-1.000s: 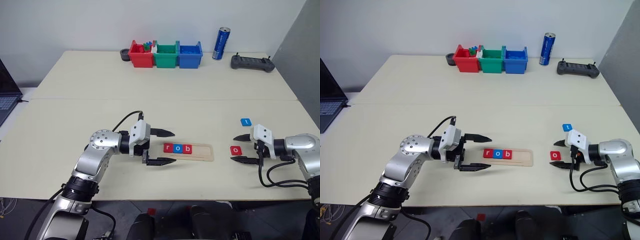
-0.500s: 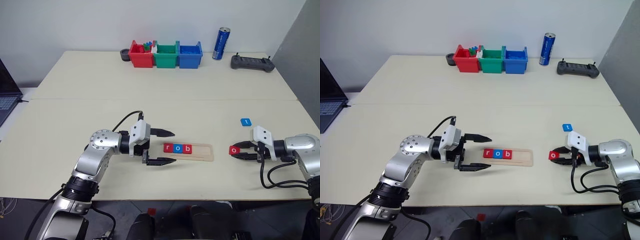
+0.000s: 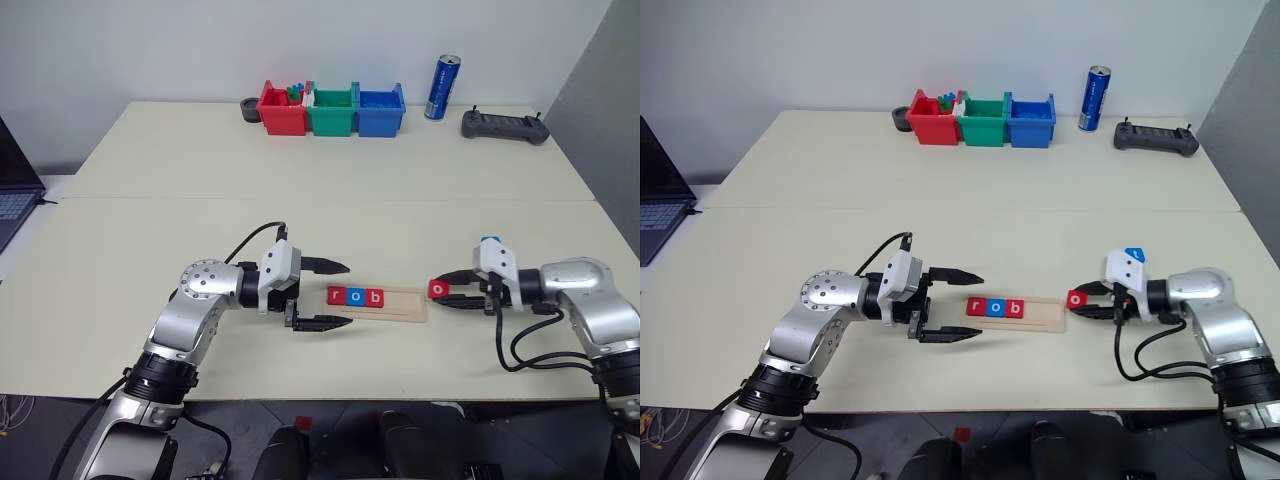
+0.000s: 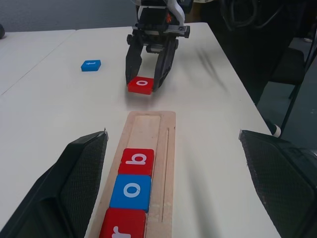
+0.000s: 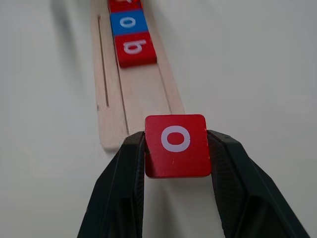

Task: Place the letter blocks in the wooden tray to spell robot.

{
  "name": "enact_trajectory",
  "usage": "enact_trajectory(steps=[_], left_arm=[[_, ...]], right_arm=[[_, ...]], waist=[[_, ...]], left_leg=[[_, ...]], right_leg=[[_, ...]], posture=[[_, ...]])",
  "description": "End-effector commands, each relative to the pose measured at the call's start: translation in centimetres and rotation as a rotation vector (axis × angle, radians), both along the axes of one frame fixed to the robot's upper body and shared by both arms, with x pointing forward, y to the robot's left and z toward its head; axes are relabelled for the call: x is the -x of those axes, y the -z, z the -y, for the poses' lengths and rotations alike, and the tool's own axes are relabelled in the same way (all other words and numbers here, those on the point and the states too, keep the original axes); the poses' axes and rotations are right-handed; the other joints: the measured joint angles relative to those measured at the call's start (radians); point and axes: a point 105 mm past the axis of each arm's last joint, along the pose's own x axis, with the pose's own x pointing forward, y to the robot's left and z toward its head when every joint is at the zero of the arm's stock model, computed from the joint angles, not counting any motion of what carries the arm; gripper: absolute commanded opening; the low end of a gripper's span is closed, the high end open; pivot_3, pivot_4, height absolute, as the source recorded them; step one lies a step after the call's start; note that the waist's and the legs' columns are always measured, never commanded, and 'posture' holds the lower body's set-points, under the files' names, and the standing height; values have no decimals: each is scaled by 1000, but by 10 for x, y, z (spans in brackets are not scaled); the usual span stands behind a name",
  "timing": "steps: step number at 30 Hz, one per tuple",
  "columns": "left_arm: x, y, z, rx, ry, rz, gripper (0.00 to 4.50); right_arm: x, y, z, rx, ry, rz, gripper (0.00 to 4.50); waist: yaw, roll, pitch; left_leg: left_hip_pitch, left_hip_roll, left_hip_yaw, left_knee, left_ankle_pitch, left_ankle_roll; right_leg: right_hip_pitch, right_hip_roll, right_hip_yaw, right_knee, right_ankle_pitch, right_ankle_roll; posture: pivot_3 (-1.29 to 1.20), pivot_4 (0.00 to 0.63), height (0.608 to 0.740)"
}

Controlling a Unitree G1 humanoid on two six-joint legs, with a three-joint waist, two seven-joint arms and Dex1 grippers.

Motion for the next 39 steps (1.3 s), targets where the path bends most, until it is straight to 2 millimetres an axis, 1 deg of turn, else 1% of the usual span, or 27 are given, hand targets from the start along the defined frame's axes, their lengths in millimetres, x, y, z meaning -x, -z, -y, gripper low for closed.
enact_trajectory(steps=[1,4,9,13,18,26,39], left_arm=[[3,-9,2,27,17,45,4500],[2,-10,2,30,11,48,4500],[3,-10,1,27,5,48,4500],[3,-9,0,26,-2,48,4500],[4,-8,-1,24,-10,47,4500],[3,-9,-2,17,-16,52,4500],[2,-10,-3,14,-20,54,4500]], right_arm=[[-2,-12,-21,-31,-30,40,1452],[-2,-12,-36,-51,-50,40,1452],[-2,-6,-46,-36,-83,39,1452],[0,-2,-48,-19,-105,32,1452],[-4,2,-48,-12,-99,38,1452],[-10,1,-55,-22,-102,47,1452],[-9,5,-56,-13,-118,45,1452]], waist=[[0,0,0],[0,0,0],[3,0,0],[3,0,0],[3,0,0],[2,0,0],[2,0,0]], left_leg=[[0,0,0,0,0,0],[0,0,0,0,0,0],[0,0,0,0,0,0],[0,0,0,0,0,0],[0,0,0,0,0,0],[0,0,0,0,0,0],[0,0,0,0,0,0]], right_leg=[[0,0,0,0,0,0],[0,0,0,0,0,0],[0,0,0,0,0,0],[0,0,0,0,0,0],[0,0,0,0,0,0],[0,0,0,0,0,0],[0,0,0,1,0,0]], posture=[[0,150,740],[0,150,740],[0,150,740],[0,150,740],[0,150,740],[0,150,740],[0,150,740]])
